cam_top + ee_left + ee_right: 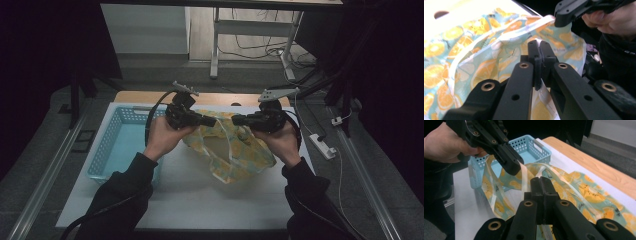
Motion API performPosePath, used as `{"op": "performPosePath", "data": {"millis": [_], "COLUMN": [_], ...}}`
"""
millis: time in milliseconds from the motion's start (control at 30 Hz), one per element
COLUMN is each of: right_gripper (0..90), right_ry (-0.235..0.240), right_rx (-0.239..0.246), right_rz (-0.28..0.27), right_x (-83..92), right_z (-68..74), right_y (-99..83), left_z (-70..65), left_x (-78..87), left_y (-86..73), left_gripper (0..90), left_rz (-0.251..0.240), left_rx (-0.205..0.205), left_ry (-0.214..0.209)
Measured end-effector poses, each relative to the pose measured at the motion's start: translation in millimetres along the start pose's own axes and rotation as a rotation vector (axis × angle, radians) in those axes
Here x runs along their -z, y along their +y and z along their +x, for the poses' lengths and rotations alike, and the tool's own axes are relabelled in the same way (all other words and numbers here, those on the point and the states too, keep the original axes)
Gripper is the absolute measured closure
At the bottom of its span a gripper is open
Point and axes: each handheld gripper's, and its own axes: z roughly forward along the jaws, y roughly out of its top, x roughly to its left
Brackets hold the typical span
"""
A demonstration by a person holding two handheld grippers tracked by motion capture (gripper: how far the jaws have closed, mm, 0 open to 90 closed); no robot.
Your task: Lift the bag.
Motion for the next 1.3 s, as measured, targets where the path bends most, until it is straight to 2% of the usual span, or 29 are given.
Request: {"op": "performPosePath", "data": {"millis": [300,533,767,967,1167,1300], "right_gripper": [90.0,90.0,90.0,90.0,90.0,90.0], "right_ry": [-0.022,-0.009,-0.004,-0.026,-0.033,-0.040], "right_rx": [0.032,0.039,0.026,0.045,0.066,0.082], "right_rz": [-0.026,-0.053,-0.098,-0.119,-0.141,-0.151], "right_x": [12.6,19.8,30.4,40.0,46.3,49.2], "right_z": [3.5,5.0,2.4,4.3,9.6,14.0], "right_y": [25.6,41.7,58.2,72.1,84.8,93.2], "left_z": [-3.6,-7.8,-13.4,-18.1,-22.8,-24.6], "left_x": [22.8,35.9,48.8,59.3,71.5,79.4], "left_y": [25.2,40.7,53.6,63.4,72.0,75.0], "left_gripper": [89.3,89.3,89.3,89.4,89.3,89.4], "left_rz": [-0.048,-0.081,-0.130,-0.167,-0.199,-0.242], "left_rx": [-0.020,-0.037,-0.043,-0.051,-0.063,-0.058], "left_ry": [0.011,0.033,0.051,0.055,0.075,0.063]}}
